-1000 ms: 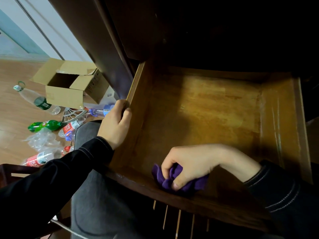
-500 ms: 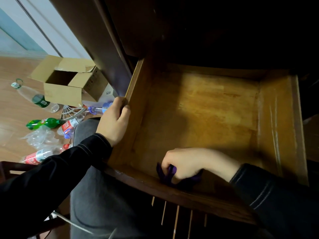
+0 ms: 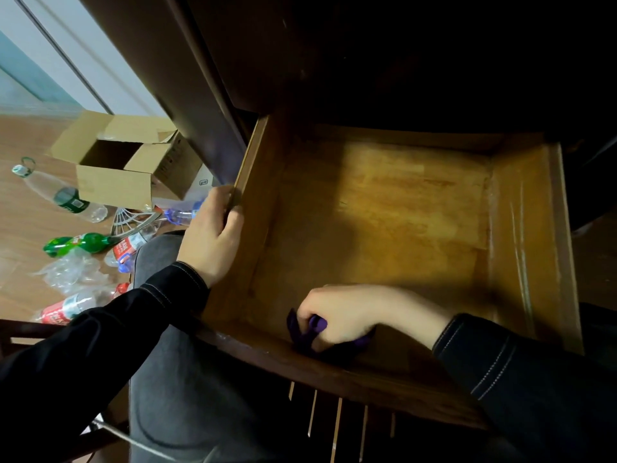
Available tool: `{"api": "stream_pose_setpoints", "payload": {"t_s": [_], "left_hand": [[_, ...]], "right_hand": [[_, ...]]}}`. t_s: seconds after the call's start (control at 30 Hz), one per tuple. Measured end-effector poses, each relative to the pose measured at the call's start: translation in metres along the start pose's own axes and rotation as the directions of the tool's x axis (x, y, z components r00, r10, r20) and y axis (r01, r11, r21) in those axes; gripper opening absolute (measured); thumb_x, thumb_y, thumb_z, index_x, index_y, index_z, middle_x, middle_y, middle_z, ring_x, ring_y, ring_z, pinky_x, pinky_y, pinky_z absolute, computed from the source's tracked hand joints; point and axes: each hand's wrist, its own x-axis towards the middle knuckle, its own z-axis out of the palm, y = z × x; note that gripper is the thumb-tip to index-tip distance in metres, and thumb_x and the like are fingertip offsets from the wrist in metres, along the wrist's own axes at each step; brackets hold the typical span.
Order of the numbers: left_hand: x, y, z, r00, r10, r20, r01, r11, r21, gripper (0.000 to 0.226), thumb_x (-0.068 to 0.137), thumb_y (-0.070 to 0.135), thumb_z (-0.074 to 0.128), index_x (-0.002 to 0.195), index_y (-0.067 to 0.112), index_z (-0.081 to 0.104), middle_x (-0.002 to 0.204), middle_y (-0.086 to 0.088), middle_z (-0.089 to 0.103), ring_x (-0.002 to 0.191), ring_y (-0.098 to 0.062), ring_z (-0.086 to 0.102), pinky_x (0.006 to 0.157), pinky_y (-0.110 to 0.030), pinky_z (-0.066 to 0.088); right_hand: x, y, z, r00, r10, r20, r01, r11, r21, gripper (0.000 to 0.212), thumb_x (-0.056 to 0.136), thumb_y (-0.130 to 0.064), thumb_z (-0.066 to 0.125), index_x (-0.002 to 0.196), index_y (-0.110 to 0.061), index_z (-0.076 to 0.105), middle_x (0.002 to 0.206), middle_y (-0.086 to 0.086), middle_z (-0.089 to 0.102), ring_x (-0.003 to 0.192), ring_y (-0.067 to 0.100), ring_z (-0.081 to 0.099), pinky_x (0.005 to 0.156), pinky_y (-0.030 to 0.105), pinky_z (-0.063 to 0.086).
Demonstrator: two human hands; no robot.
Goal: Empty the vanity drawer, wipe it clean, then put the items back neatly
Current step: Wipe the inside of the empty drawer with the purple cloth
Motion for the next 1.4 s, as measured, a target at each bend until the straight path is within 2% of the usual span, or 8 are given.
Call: {"api": "stream_pose_setpoints", "payload": {"t_s": [0.27, 0.4, 0.53, 0.67, 0.77, 0.87, 1.03, 1.4], "left_hand": [[-0.012, 0.034, 0.011, 0.849, 0.509, 0.143, -0.525, 0.843, 0.118, 0.061, 0.093, 0.041, 0.053, 0.144, 0.011, 0.04, 0.139, -0.008, 0.045, 0.129, -0.022, 0.045, 0.106, -0.04, 0.04], [-0.03, 0.054, 0.037, 0.85, 0.132, 0.51, 0.023, 0.958, -0.285, 0.104, 0.075, 0.06, 0.075, 0.155, 0.024, 0.02, 0.151, 0.004, 0.035, 0.138, -0.005, 0.037, 0.113, -0.028, 0.037], [-0.027, 0.059, 0.051, 0.718, 0.145, 0.681, 0.254, 0.856, -0.45, 0.09, 0.074, 0.008, 0.085, 0.146, 0.013, 0.031, 0.136, -0.001, 0.054, 0.121, -0.008, 0.057, 0.096, -0.023, 0.05], [-0.019, 0.059, 0.054, 0.654, 0.24, 0.717, 0.184, 0.869, -0.46, 0.054, 0.073, -0.011, 0.079, 0.118, 0.002, 0.051, 0.101, -0.01, 0.067, 0.089, -0.015, 0.066, 0.075, -0.028, 0.055], [-0.016, 0.064, 0.06, 0.553, 0.287, 0.782, 0.072, 0.919, -0.388, 0.039, 0.074, 0.0, 0.083, 0.103, 0.004, 0.058, 0.091, -0.01, 0.069, 0.081, -0.017, 0.067, 0.074, -0.038, 0.055], [-0.023, 0.074, 0.077, 0.431, 0.342, 0.835, -0.138, 0.939, -0.314, 0.031, 0.075, 0.014, 0.084, 0.091, 0.021, 0.059, 0.086, 0.0, 0.071, 0.079, -0.015, 0.067, 0.072, -0.037, 0.054], [-0.036, 0.087, 0.104, 0.259, 0.336, 0.905, -0.11, 0.942, -0.318, 0.026, 0.077, 0.014, 0.081, 0.093, 0.015, 0.061, 0.089, -0.002, 0.071, 0.081, -0.017, 0.066, 0.072, -0.039, 0.053], [-0.055, 0.08, 0.119, -0.014, 0.318, 0.948, -0.135, 0.939, -0.317, 0.035, 0.088, 0.022, 0.073, 0.121, 0.025, 0.062, 0.117, 0.007, 0.064, 0.102, -0.009, 0.063, 0.09, -0.036, 0.055]], "right_hand": [[-0.027, 0.037, -0.035, 0.87, 0.279, -0.406, 0.067, 0.749, 0.659, 0.017, 0.09, -0.023, 0.073, 0.107, -0.024, 0.068, 0.109, -0.002, 0.073, 0.103, 0.016, 0.069, 0.091, 0.031, 0.053], [-0.032, 0.043, -0.032, 0.84, 0.382, -0.384, 0.177, 0.476, 0.862, 0.017, 0.092, -0.019, 0.068, 0.109, -0.022, 0.067, 0.107, 0.0, 0.073, 0.097, 0.015, 0.068, 0.077, 0.027, 0.056], [-0.05, 0.037, -0.031, 0.883, 0.355, -0.309, 0.246, 0.21, 0.946, 0.02, 0.088, -0.02, 0.061, 0.107, -0.015, 0.061, 0.11, 0.01, 0.068, 0.089, 0.021, 0.069, 0.068, 0.034, 0.058], [-0.089, 0.045, -0.025, 0.811, 0.47, -0.348, 0.102, 0.472, 0.876, 0.012, 0.097, -0.02, 0.059, 0.107, -0.02, 0.064, 0.115, 0.004, 0.07, 0.1, 0.021, 0.073, 0.08, 0.04, 0.062], [-0.135, 0.061, -0.02, 0.551, 0.439, -0.71, -0.368, 0.891, 0.265, 0.009, 0.098, -0.032, 0.056, 0.095, -0.04, 0.057, 0.104, -0.019, 0.063, 0.094, 0.003, 0.064, 0.076, 0.031, 0.054], [-0.169, 0.084, -0.006, 0.473, 0.277, -0.836, -0.649, 0.752, -0.117, 0.01, 0.096, -0.026, 0.057, 0.103, -0.032, 0.061, 0.129, -0.009, 0.061, 0.14, 0.016, 0.039, 0.113, 0.045, 0.033], [-0.174, 0.102, 0.017, 0.451, 0.368, -0.813, -0.686, 0.726, -0.051, 0.017, 0.094, -0.025, 0.06, 0.109, -0.028, 0.068, 0.152, -0.003, 0.049, 0.156, 0.022, 0.013, 0.126, 0.046, 0.001], [-0.163, 0.099, 0.016, 0.391, 0.439, -0.809, -0.741, 0.671, 0.006, 0.009, 0.088, -0.022, 0.066, 0.082, -0.026, 0.072, 0.124, -0.005, 0.068, 0.153, 0.023, 0.021, 0.112, 0.051, 0.036]]}}
